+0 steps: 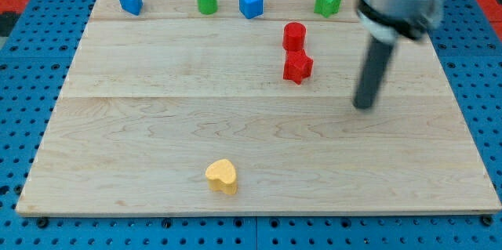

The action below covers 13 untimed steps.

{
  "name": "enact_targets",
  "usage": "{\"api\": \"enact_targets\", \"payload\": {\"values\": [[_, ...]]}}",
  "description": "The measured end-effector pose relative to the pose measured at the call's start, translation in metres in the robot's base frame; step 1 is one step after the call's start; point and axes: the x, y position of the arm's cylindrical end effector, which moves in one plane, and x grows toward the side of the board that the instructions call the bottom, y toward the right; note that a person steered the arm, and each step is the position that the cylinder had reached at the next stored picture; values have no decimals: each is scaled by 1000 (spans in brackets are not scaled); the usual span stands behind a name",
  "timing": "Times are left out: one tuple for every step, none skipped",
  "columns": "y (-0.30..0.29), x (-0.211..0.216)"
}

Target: Place the yellow heart below the red star

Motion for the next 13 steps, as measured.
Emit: {"api": "enact_targets", "payload": {"values": [[2, 101], [-102, 108], [-130, 108], [-189, 95], [-197, 77], [-219, 97], [-276, 88], [-279, 28], [-206, 19], [-262, 20], [-307, 54], [-294, 93], [-257, 94]]}}
